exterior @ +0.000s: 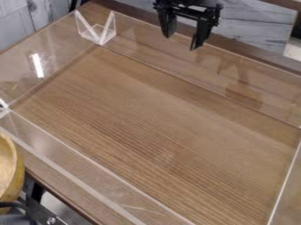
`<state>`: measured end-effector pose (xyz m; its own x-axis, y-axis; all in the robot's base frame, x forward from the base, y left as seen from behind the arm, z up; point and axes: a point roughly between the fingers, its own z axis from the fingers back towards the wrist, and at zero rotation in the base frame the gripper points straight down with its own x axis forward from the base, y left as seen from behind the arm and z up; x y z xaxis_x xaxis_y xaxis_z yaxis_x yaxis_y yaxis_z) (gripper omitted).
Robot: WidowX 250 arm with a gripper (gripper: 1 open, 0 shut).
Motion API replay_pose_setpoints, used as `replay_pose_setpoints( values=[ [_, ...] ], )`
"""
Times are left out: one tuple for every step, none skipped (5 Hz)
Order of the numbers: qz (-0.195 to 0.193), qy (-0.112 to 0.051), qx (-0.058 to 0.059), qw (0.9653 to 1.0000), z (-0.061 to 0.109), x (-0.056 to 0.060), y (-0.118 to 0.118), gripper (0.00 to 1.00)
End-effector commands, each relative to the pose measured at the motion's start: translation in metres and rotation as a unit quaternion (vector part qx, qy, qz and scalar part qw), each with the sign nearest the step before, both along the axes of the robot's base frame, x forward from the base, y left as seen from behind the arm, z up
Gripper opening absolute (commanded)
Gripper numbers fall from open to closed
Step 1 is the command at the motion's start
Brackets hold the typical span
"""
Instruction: Put the green block in the brown bowl
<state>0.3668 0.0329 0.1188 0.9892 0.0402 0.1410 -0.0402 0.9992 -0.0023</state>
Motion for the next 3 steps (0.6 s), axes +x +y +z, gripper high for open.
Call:
replay_pose_setpoints(
  values=[
    [0.007,-0.061,0.006,0.9981,0.0333,0.0024,0.0046,1.00],
    [0.011,-0.073,0.006,0.9973,0.0332,0.0028,0.0053,1.00],
    [0.015,-0.083,0.006,0.9964,0.0332,0.0024,0.0057,1.00]
  ],
)
